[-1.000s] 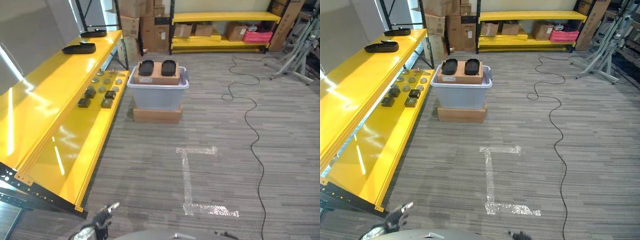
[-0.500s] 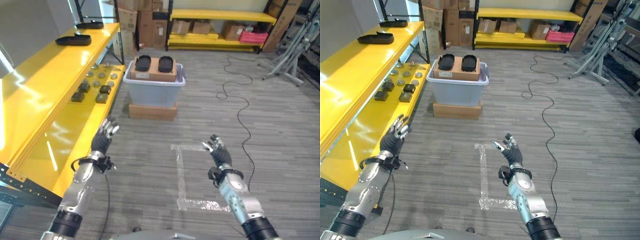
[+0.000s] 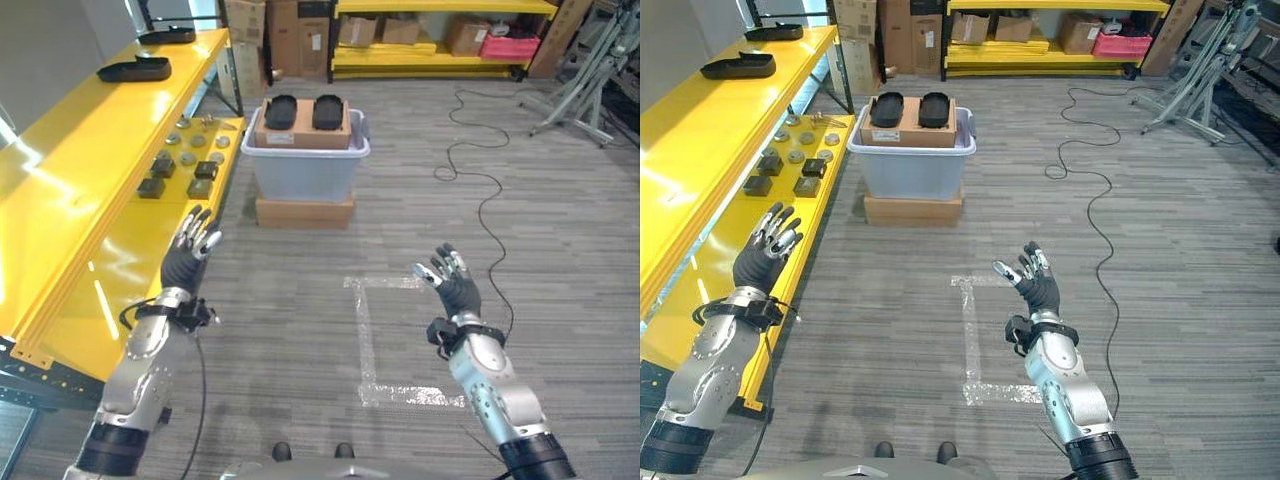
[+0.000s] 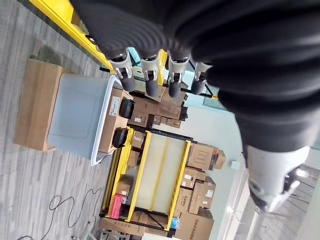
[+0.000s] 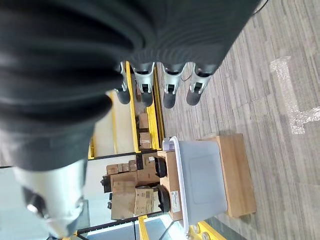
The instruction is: Move parts from the plastic box to the shelf.
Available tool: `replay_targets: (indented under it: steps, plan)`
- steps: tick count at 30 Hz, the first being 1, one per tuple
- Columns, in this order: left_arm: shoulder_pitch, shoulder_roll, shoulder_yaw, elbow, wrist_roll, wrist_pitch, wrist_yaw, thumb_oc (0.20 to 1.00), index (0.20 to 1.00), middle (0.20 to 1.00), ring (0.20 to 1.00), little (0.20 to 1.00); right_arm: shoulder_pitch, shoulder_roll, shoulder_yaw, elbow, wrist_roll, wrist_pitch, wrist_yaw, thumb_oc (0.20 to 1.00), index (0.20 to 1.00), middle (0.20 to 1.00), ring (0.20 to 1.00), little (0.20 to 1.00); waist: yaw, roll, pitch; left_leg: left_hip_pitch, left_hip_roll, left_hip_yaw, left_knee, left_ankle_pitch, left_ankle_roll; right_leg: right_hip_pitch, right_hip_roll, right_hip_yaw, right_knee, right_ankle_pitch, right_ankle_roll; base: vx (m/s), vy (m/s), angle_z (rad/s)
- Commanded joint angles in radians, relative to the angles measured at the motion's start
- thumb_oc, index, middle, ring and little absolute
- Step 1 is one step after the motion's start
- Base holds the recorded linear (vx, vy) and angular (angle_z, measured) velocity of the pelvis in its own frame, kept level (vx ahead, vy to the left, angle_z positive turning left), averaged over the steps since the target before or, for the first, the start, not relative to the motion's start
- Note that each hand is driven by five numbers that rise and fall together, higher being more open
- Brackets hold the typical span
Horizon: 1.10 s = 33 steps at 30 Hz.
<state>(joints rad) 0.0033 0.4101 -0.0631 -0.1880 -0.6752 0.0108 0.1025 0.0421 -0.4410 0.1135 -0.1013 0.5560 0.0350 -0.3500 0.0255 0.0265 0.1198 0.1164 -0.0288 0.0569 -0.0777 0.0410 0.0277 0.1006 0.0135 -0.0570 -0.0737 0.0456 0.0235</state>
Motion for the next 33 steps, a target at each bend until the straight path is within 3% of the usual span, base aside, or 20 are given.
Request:
replay_targets:
  steps: [1, 6, 7, 11, 13, 14, 15, 16, 17, 18, 20, 21, 24, 25, 27, 29, 30, 33]
  plan:
    - [-0.036, 0.037, 0.036, -0.025, -0.031, -0.025, 0.009, 1.0, 1.0, 1.0, 1.0, 1.0, -0.031, -0.009, -0.016, -0.062, 0.006, -0.059, -0.007, 1.0, 1.0, 1.0, 1.0, 1.0, 0.003, -0.035, -0.02, -0.055, -0.043, -0.028, 0.114, -0.091, 0.026, -0.051, -0.074, -0.056, 0.12, -0.036, 0.087, 0.08, 0.083, -0.03]
    - [-0.053, 0.047, 0.023, -0.027, -0.012, -0.003, 0.037, 1.0, 1.0, 1.0, 1.0, 1.0, -0.039, -0.018, -0.013, -0.075, 0.041, -0.072, -0.011, 1.0, 1.0, 1.0, 1.0, 1.0, -0.003, -0.033, 0.03, -0.099, -0.071, -0.049, 0.194, -0.121, 0.081, -0.152, -0.089, -0.026, 0.371, -0.044, 0.101, 0.08, 0.116, -0.09]
    - [-0.061, 0.051, 0.019, -0.021, -0.013, 0.004, 0.043, 1.0, 1.0, 1.0, 1.0, 1.0, -0.039, -0.006, -0.004, -0.079, 0.04, -0.082, -0.009, 1.0, 1.0, 1.0, 1.0, 1.0, -0.007, -0.025, 0.058, -0.115, -0.083, -0.054, 0.237, -0.139, 0.109, -0.243, -0.095, -0.019, 0.591, -0.005, 0.12, 0.09, 0.151, -0.07]
    - [-0.047, 0.053, 0.029, -0.016, -0.029, 0.032, 0.041, 1.0, 1.0, 1.0, 1.0, 1.0, -0.031, 0.009, 0.011, -0.093, 0.059, -0.075, 0.008, 1.0, 1.0, 1.0, 1.0, 1.0, 0.0, -0.009, 0.09, -0.136, -0.09, -0.048, 0.312, -0.173, 0.13, -0.378, -0.113, -0.021, 0.833, 0.061, 0.122, 0.13, 0.101, -0.1]
    - [-0.03, 0.052, 0.043, -0.025, -0.037, 0.043, 0.042, 1.0, 1.0, 1.0, 1.0, 1.0, -0.023, 0.012, 0.014, -0.096, 0.055, -0.072, 0.03, 1.0, 1.0, 1.0, 1.0, 1.0, 0.007, -0.013, 0.098, -0.142, -0.101, -0.039, 0.347, -0.201, 0.138, -0.427, -0.133, -0.03, 0.812, 0.106, 0.129, 0.22, -0.036, -0.27]
    - [-0.022, 0.055, 0.046, -0.027, -0.051, 0.045, 0.043, 1.0, 1.0, 1.0, 1.0, 1.0, -0.02, 0.012, 0.018, -0.093, 0.053, -0.078, 0.04, 1.0, 1.0, 1.0, 1.0, 1.0, 0.005, -0.024, 0.1, -0.14, -0.109, -0.041, 0.363, -0.221, 0.133, -0.427, -0.134, -0.034, 0.708, 0.131, 0.137, 0.34, -0.188, -0.28]
    - [-0.022, 0.059, 0.046, -0.03, -0.052, 0.048, 0.043, 1.0, 1.0, 1.0, 1.0, 1.0, -0.022, 0.011, 0.016, -0.087, 0.061, -0.084, 0.05, 1.0, 1.0, 1.0, 1.0, 1.0, 0.0, -0.048, 0.101, -0.132, -0.127, -0.055, 0.375, -0.246, 0.122, -0.406, -0.133, -0.029, 0.514, 0.138, 0.144, 0.33, -0.196, -0.07]
    - [-0.023, 0.061, 0.045, -0.031, -0.051, 0.049, 0.042, 1.0, 1.0, 1.0, 1.0, 1.0, -0.023, 0.01, 0.015, -0.085, 0.063, -0.086, 0.052, 1.0, 1.0, 1.0, 1.0, 1.0, -0.002, -0.049, 0.103, -0.127, -0.128, -0.062, 0.376, -0.251, 0.119, -0.395, -0.131, -0.03, 0.466, 0.138, 0.144, 0.44, -0.271, -0.07]
    - [-0.027, 0.065, 0.038, -0.033, -0.043, 0.051, 0.037, 1.0, 1.0, 1.0, 1.0, 1.0, -0.023, 0.001, 0.003, -0.075, 0.078, -0.094, 0.071, 1.0, 1.0, 1.0, 1.0, 1.0, -0.011, -0.069, 0.102, -0.115, -0.143, -0.084, 0.381, -0.27, 0.107, -0.379, -0.132, -0.019, 0.241, 0.128, 0.146, 0.57, -0.289, -0.04]
    - [-0.024, 0.063, 0.026, -0.029, -0.039, 0.041, 0.026, 1.0, 1.0, 1.0, 1.0, 1.0, -0.008, -0.017, -0.023, -0.072, 0.102, -0.097, 0.096, 1.0, 1.0, 1.0, 1.0, 1.0, -0.023, -0.074, 0.107, -0.084, -0.139, -0.105, 0.388, -0.297, 0.099, -0.349, -0.135, -0.018, 0.065, 0.154, 0.157, 0.78, -0.371, 0.02]
    - [-0.01, 0.06, 0.018, -0.022, -0.04, 0.02, 0.02, 1.0, 1.0, 1.0, 1.0, 1.0, 0.017, -0.027, -0.049, -0.081, 0.113, -0.09, 0.128, 1.0, 1.0, 1.0, 1.0, 1.0, -0.03, -0.079, 0.111, -0.052, -0.127, -0.105, 0.398, -0.321, 0.096, -0.354, -0.147, -0.022, 0.017, 0.193, 0.169, 0.7, -0.312, 0.32]
    - [0.028, 0.056, 0.022, -0.021, -0.054, -0.017, -0.002, 1.0, 1.0, 1.0, 1.0, 1.0, 0.064, -0.039, -0.073, -0.102, 0.114, -0.093, 0.169, 1.0, 1.0, 1.0, 1.0, 1.0, -0.038, -0.088, 0.103, -0.022, -0.102, -0.095, 0.413, -0.351, 0.079, -0.322, -0.158, -0.025, 0.018, 0.176, 0.17, 0.57, -0.276, 0.39]
    - [0.044, 0.058, 0.018, -0.027, -0.087, -0.022, -0.011, 1.0, 1.0, 1.0, 1.0, 1.0, 0.066, -0.052, -0.08, -0.097, 0.113, -0.09, 0.179, 1.0, 1.0, 1.0, 1.0, 1.0, -0.048, -0.091, 0.083, 0.006, -0.062, -0.101, 0.42, -0.356, 0.057, -0.302, -0.14, 0.003, 0.089, 0.126, 0.153, 0.57, -0.289, 0.33]
    - [0.058, 0.047, 0.019, -0.022, -0.102, -0.02, -0.015, 1.0, 1.0, 1.0, 1.0, 1.0, 0.067, -0.069, -0.092, -0.096, 0.117, -0.079, 0.184, 1.0, 1.0, 1.0, 1.0, 1.0, -0.056, -0.083, 0.064, 0.057, 0.01, -0.092, 0.416, -0.302, 0.022, -0.288, -0.121, 0.006, 0.147, 0.099, 0.134, 0.56, -0.304, 0.29]
    - [0.063, 0.048, 0.019, -0.024, -0.119, -0.016, -0.015, 1.0, 1.0, 1.0, 1.0, 1.0, 0.066, -0.08, -0.091, -0.095, 0.12, -0.077, 0.191, 1.0, 1.0, 1.0, 1.0, 1.0, -0.059, -0.082, 0.054, 0.065, 0.046, -0.079, 0.415, -0.265, 0.005, -0.276, -0.111, -0.001, 0.176, 0.087, 0.12, 0.39, -0.231, 0.44]
    - [0.07, 0.041, 0.021, -0.029, -0.142, -0.012, -0.017, 1.0, 1.0, 1.0, 1.0, 1.0, 0.062, -0.105, -0.098, -0.093, 0.14, -0.073, 0.201, 1.0, 1.0, 1.0, 1.0, 1.0, -0.063, -0.081, 0.037, 0.05, 0.11, -0.055, 0.474, -0.162, -0.025, -0.239, -0.08, -0.013, 0.191, 0.051, 0.084, 0.5, -0.366, 0.24]
    - [0.071, 0.026, 0.015, -0.035, -0.154, 0.002, 0.004, 1.0, 1.0, 1.0, 1.0, 1.0, 0.052, -0.125, -0.094, -0.087, 0.147, -0.064, 0.199, 1.0, 1.0, 1.0, 1.0, 1.0, -0.06, -0.089, 0.028, -0.011, 0.151, -0.035, 0.627, -0.094, -0.028, -0.198, -0.053, -0.019, 0.181, 0.018, 0.042, 0.46, -0.377, 0.04]
    - [0.067, 0.005, 0.005, -0.013, -0.153, -0.011, 0.014, 1.0, 1.0, 1.0, 1.0, 1.0, 0.046, -0.138, -0.085, -0.069, 0.157, -0.067, 0.194, 1.0, 1.0, 1.0, 1.0, 1.0, -0.055, -0.099, 0.027, -0.124, 0.172, -0.031, 0.848, -0.047, -0.029, -0.169, -0.032, -0.023, 0.177, -0.002, 0.008, 0.33, -0.278, -0.07]
